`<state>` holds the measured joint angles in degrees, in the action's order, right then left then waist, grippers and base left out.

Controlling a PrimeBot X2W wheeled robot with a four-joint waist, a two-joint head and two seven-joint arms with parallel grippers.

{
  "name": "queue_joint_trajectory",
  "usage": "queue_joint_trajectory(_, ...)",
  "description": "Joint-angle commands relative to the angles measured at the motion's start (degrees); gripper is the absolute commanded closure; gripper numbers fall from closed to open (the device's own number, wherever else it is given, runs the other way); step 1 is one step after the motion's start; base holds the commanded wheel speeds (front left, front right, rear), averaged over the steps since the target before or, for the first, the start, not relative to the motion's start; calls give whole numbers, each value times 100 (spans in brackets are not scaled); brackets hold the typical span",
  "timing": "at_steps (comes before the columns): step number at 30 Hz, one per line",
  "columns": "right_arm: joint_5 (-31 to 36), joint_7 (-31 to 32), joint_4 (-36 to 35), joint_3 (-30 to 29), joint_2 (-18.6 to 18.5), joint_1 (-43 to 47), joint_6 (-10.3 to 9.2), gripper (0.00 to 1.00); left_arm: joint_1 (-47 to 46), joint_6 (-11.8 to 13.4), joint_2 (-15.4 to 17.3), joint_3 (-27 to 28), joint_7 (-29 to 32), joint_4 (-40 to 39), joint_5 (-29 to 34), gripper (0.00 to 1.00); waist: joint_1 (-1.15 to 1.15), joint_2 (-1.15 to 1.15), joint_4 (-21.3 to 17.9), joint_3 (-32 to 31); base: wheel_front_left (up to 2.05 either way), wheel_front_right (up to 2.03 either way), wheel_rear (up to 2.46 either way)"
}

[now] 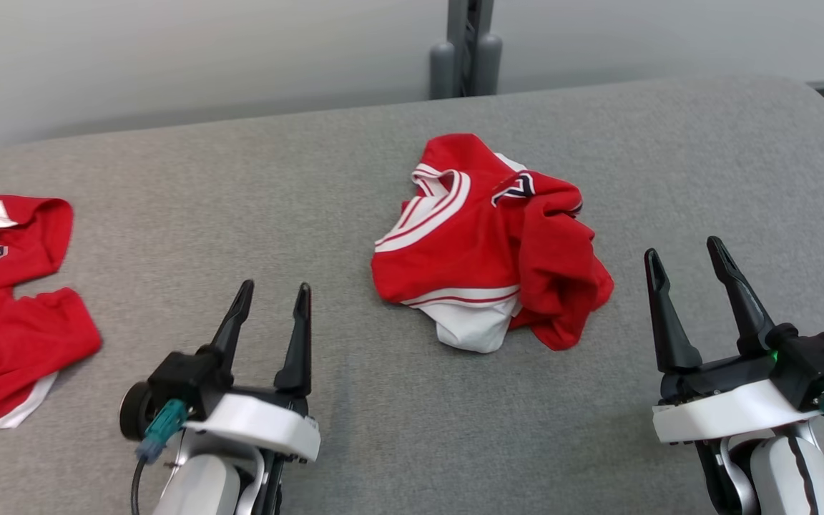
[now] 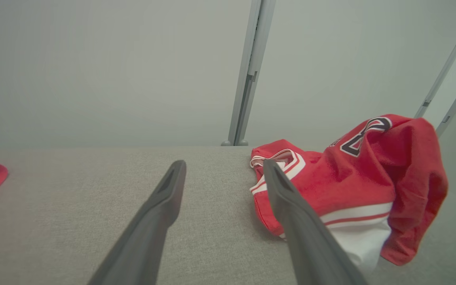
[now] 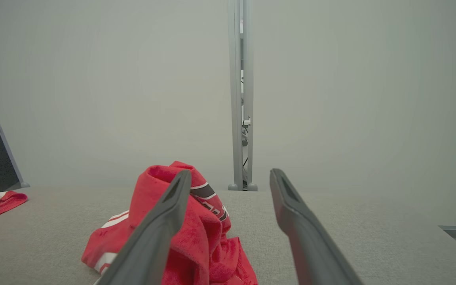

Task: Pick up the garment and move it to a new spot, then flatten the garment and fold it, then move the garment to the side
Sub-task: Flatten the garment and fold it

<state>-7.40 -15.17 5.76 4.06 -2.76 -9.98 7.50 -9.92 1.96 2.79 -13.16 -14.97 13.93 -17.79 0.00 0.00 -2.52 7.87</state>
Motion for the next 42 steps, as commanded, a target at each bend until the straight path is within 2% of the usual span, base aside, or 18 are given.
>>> queue_joint_trajectory(1, -44, -14, -25, -8, -28, -70, -2, 0, -243, -39, 20, -66, -17, 153, 38, 0, 0, 0, -168, 167, 0, 0, 0)
queue_joint_trajectory(8, -65, -14, -81, -2, -26, -210, -2, 0, -1085, -106, 21, -329, 9, 1107, -2, 0, 0, 0, -509, 601, 0, 0, 0)
queue_joint_trajectory(11, -108, -14, -124, -4, -28, -277, -2, 0, -1675, -60, 22, -345, 250, 1848, -76, 0, 0, 0, -704, 830, 0, 0, 0)
queue_joint_trajectory(18, -162, -14, -160, 31, -26, -346, -2, 0, -2134, -115, 26, -459, 502, 2474, -237, 0, 0, 0, -848, 991, 0, 0, 0)
queue_joint_trajectory(25, -195, -14, -171, 35, -27, -387, -2, 0, -2458, -302, 24, -617, 688, 2951, -560, 0, 0, 0, -945, 1071, 0, 0, 0)
queue_joint_trajectory(26, -206, -14, -166, 30, -26, -383, -2, 0, -2498, -347, 24, -645, 701, 3000, -608, 69, 0, 0, -950, 1070, 0, 0, 0)
queue_joint_trajectory(27, -213, -14, -163, 26, -26, -376, -2, 0, -2525, -389, 24, -683, 700, 3032, -638, 100, 0, 0, -952, 1065, 0, 0, 0)
queue_joint_trajectory(33, -210, -14, -128, 4, -27, -354, -2, 0, -2600, -532, 25, -848, 639, 3128, -897, 100, 0, 0, -878, 1006, 0, 0, 0)
queue_joint_trajectory(42, -158, -14, -74, 45, -27, -310, -2, 0, -2597, -429, 61, -823, 320, 3111, -1025, 100, 0, 0, -724, 853, 0, 0, 0)
